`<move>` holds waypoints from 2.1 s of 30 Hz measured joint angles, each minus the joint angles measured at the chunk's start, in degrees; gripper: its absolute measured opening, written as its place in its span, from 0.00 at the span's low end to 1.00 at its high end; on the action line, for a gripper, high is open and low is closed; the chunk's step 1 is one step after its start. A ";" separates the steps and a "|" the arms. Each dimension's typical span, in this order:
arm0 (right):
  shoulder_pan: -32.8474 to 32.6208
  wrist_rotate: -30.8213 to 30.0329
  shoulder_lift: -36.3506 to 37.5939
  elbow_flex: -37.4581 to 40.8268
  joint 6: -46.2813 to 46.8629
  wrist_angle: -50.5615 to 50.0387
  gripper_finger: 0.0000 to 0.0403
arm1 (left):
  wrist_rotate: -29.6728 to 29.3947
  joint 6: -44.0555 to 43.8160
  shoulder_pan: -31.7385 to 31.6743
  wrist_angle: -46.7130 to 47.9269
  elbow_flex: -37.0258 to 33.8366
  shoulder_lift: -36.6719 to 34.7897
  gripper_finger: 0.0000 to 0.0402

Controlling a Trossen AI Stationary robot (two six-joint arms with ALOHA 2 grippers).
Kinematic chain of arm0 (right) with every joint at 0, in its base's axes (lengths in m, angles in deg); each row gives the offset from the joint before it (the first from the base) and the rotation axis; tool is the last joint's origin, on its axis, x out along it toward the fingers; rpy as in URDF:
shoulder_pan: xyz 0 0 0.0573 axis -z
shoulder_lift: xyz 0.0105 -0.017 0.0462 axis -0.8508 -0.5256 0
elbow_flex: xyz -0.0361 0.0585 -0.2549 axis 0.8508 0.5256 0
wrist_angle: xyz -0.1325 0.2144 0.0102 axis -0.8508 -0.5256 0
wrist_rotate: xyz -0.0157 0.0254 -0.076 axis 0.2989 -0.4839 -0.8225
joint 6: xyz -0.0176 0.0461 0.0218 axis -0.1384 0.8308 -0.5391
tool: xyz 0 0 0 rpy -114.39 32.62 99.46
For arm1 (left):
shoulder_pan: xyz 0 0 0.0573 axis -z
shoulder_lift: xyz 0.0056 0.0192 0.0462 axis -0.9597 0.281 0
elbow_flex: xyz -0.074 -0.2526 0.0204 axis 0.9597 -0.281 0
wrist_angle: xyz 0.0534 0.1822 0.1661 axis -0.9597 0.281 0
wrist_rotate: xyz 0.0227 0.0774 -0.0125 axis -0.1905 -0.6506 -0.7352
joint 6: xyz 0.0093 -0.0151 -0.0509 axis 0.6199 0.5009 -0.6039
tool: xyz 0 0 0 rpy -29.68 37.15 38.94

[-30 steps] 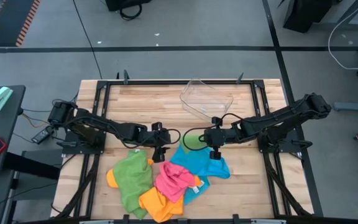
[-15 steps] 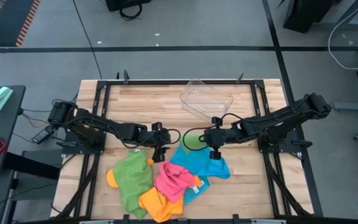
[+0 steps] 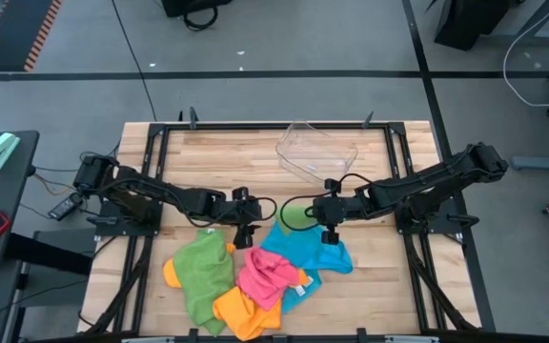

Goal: Fold microfiber towels
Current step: Put the top green towel into the transparent bin

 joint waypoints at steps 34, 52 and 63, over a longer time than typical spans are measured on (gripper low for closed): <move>5.45 -3.54 -0.02 -12.31 -8.74 -9.15 0.14 | -0.05 -0.48 -0.01 -7.80 0.04 0.00 0.43; 11.34 -2.81 -0.02 -12.55 -15.73 -9.50 0.14 | -0.06 5.79 1.49 -24.48 -4.10 0.00 0.43; 12.46 -1.25 -0.02 -12.55 -19.64 -9.61 0.14 | -0.06 5.36 1.49 -24.38 -4.20 0.00 0.43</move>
